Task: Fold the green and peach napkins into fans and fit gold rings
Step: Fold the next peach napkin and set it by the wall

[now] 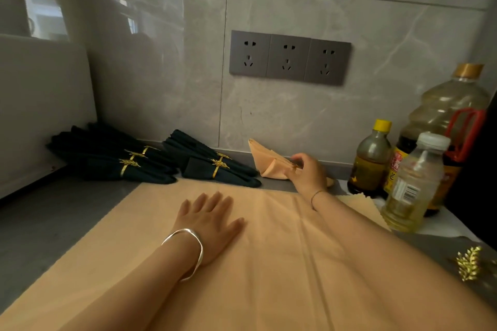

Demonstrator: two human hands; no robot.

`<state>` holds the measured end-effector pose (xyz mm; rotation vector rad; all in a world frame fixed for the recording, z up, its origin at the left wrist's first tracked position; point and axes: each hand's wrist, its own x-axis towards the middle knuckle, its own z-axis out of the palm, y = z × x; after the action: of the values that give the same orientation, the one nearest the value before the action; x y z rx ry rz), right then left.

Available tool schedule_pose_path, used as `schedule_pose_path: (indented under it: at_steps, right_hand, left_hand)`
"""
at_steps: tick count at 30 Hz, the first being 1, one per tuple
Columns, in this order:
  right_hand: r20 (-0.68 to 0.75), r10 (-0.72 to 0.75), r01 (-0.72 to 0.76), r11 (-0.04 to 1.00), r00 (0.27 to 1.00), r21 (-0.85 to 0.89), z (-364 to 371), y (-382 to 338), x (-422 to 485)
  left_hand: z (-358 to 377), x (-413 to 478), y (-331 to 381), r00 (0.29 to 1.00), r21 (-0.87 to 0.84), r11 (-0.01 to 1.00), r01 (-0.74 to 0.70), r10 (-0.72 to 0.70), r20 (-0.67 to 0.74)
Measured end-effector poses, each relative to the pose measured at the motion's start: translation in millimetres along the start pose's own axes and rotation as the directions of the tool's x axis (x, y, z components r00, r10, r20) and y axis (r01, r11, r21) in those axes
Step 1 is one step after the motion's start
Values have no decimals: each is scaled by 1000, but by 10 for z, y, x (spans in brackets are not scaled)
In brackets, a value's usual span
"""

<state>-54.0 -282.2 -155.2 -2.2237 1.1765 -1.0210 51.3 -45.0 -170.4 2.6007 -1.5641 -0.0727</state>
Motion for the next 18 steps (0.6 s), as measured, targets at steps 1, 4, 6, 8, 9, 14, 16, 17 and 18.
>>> schedule_pose_path:
  at_steps: [1,4,6,8,9,14,16,17,18]
  right_hand:
    - [-16,-43,42,996,999,-81,7,-51,-95]
    - [37,-196,198,978,980,-61,32,-258,-482]
    - [168,-244,261,961,955,-90,10,-374,-768]
    - [373,-187,279,936,909,-213,-64,-445,-1018]
    - [462,-136,282,922,876,-264,-108,-457,-1115]
    - [588,-48,310,882,807,-355,-335,-452,-1442]
    - [591,-37,309,877,806,-367,-446,-415,-1562]
    - [591,-34,310,874,806,-373,-461,-385,-1597]
    - [587,-26,306,871,809,-384,-492,-367,-1644]
  left_hand:
    - [0,2,3,1000,-1,1000,0,0,5]
    - [-3,3,5,1000,-7,1000,1,0,20]
    - [-5,-6,12,1000,-14,1000,5,-5,28]
    - [-10,-45,26,999,-21,1000,13,-12,32]
    - [-5,-68,36,999,-24,1000,12,-11,32]
    - [-1,-321,130,999,-20,1000,17,-16,37]
    - [-14,-463,214,999,-23,1000,4,-3,42]
    - [5,-495,248,999,-22,1000,-4,5,44]
    - [12,-546,282,999,-27,1000,-9,10,47]
